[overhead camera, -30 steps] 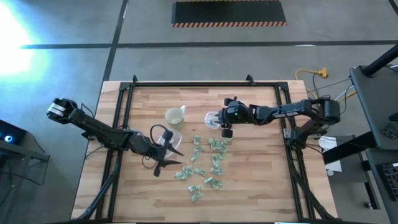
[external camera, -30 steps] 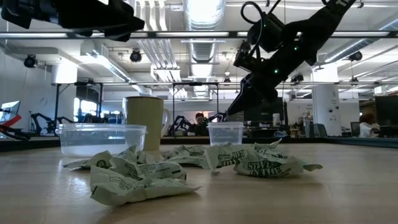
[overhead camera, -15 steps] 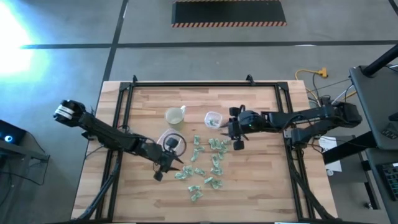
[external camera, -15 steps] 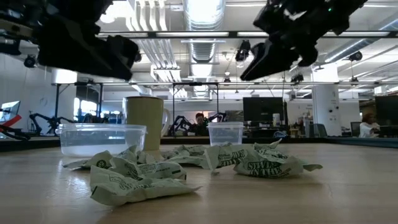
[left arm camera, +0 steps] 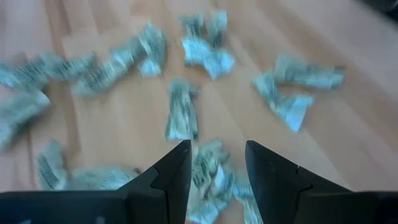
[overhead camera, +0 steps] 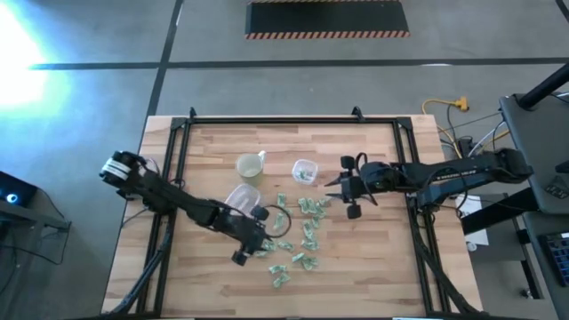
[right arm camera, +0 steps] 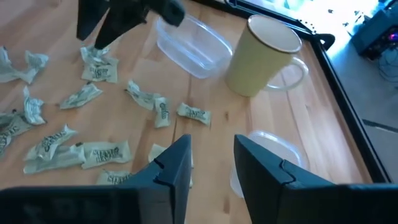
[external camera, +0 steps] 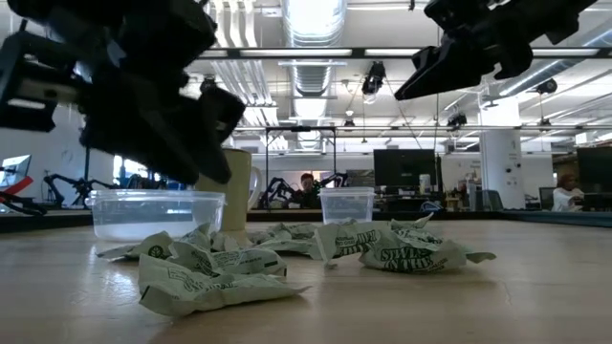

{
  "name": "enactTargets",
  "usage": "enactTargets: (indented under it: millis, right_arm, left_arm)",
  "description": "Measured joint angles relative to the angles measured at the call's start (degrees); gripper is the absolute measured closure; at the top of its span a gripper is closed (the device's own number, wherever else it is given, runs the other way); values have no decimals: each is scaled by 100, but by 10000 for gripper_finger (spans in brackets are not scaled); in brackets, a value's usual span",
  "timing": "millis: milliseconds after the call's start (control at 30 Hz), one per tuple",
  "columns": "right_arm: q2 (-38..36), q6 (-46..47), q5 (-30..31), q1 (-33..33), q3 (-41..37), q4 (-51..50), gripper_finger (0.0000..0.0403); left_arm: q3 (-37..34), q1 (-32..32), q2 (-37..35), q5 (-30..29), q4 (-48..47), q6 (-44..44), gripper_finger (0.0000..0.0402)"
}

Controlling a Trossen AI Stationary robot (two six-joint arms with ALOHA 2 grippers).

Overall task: Pick and place items into bin
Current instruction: Put the stevia packet into the bottom transparent bin

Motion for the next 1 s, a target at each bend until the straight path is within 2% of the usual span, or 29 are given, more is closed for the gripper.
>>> enactTargets:
  millis: [267,367,1000]
  right_arm:
    - [-236,33,5,0,-148,12,292]
    - [-249,60,4,2,-156,21,293]
    - [-260,91,1,-2,-194,8,303]
  left_arm:
    - [896,0,475,-283,-1349,-305,267]
    - [1035,0,623,-385,-1672,-381,267]
    - [983,-15,627,-157,-1853,-753,267]
